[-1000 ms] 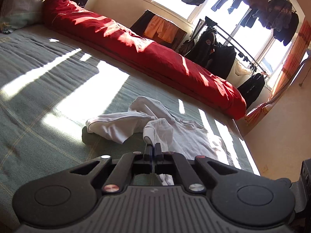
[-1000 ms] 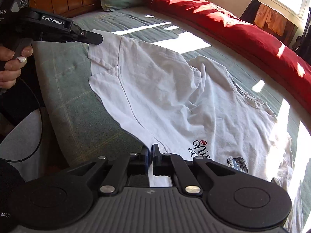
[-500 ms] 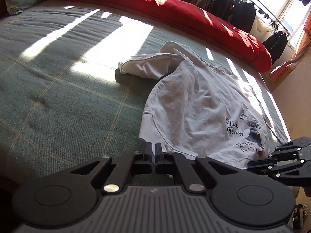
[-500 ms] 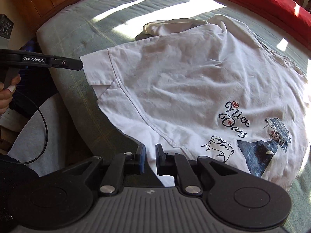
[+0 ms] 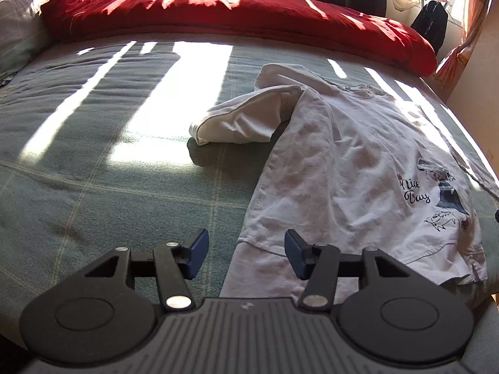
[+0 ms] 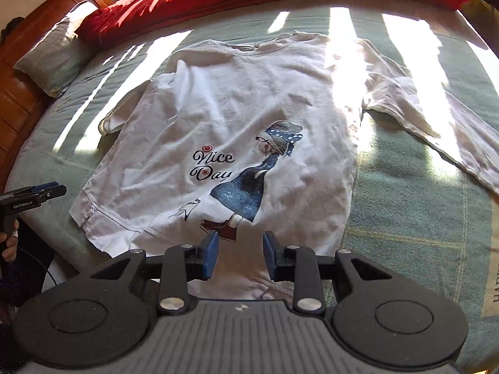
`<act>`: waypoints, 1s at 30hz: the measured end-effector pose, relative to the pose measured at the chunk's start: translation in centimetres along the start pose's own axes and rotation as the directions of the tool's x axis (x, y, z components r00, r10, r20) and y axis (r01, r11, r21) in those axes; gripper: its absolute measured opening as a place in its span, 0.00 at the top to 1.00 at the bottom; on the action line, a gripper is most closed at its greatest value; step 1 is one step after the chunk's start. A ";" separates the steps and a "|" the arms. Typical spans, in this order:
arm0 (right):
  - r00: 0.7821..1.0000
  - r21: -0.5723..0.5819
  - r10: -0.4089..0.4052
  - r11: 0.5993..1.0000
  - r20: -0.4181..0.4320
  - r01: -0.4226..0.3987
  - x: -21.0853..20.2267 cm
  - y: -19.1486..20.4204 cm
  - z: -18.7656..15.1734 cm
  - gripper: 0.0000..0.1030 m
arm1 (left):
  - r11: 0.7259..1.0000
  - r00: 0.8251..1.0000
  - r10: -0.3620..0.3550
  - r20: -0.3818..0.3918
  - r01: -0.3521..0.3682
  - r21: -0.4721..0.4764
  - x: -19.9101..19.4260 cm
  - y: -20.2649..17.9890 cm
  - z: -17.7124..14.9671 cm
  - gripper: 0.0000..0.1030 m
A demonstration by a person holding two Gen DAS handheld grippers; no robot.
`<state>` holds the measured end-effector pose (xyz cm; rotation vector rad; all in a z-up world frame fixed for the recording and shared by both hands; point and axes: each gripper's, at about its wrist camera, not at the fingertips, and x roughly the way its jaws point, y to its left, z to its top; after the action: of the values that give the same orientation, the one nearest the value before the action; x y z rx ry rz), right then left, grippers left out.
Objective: Fold clothes
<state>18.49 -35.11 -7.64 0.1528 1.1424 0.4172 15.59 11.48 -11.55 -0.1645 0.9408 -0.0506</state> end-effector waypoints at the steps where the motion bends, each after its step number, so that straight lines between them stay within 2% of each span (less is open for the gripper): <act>1: 1.000 0.049 -0.001 0.999 -0.003 0.001 0.3 -1.4 -0.7 0.63 | 1.000 1.000 -0.012 -0.019 0.012 -0.019 0.8 0.4 -0.1 0.47; 6: 0.999 0.281 0.020 0.959 0.029 -0.027 2.0 -7.1 -4.6 0.61 | 0.998 0.996 -0.026 -0.082 0.021 -0.053 3.7 1.1 -1.2 0.47; 8: 0.998 0.355 0.045 0.933 0.051 -0.060 3.0 -8.5 -6.0 0.57 | 0.999 0.997 -0.021 -0.074 0.018 -0.034 4.0 0.9 -1.4 0.41; 10: 0.996 0.394 0.066 0.915 0.066 -0.086 3.8 -9.1 -7.0 0.56 | 1.000 0.998 -0.009 -0.069 0.009 -0.008 4.2 0.5 -1.2 0.37; 13: 0.986 0.410 0.114 0.899 0.118 -0.153 4.5 -8.8 -7.9 0.55 | 1.000 0.997 0.004 -0.082 -0.004 0.000 4.6 -0.1 -0.7 0.38; 16: 0.977 0.418 0.159 0.885 0.144 -0.206 5.0 -8.3 -8.1 0.54 | 1.000 0.993 -0.020 -0.114 0.022 0.020 4.7 -0.6 -0.5 0.39; 18: 0.971 0.422 0.179 0.877 0.159 -0.231 5.1 -8.4 -8.5 0.54 | 0.999 0.991 -0.037 -0.132 0.039 0.012 4.5 -0.5 -0.8 0.43; 24: 0.944 0.473 0.237 0.820 0.231 -0.322 6.0 -9.5 -10.0 0.54 | 0.998 0.987 -0.054 -0.150 0.052 -0.016 4.0 -0.6 -1.6 0.56; 26: 0.940 0.470 0.241 0.818 0.243 -0.331 6.4 -9.1 -9.7 0.54 | 0.998 0.986 -0.056 -0.155 0.054 -0.016 4.1 -1.0 -1.3 0.78; 27: 0.946 0.445 0.225 0.840 0.233 -0.310 6.5 -8.4 -9.2 0.55 | 0.998 0.985 -0.062 -0.158 0.061 -0.013 4.1 -1.3 -1.1 0.84; 28: 0.956 0.419 0.198 0.866 0.214 -0.273 6.4 -7.7 -8.9 0.63 | 0.998 0.986 -0.061 -0.157 0.062 -0.001 4.0 -1.6 -1.1 0.93; 29: 0.969 0.387 0.165 0.894 0.186 -0.227 6.3 -7.0 -8.4 0.79 | 0.998 0.987 -0.054 -0.153 0.057 0.015 3.7 -2.0 -1.0 0.94; 30: 0.972 0.369 0.152 0.905 0.177 -0.209 6.1 -6.6 -8.3 0.81 | 0.998 0.988 -0.047 -0.149 0.052 0.031 3.5 -2.3 -1.0 0.94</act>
<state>14.73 -39.49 -18.38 0.6315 1.0596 0.3341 16.93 8.71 -14.53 -0.1533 1.0838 -0.1270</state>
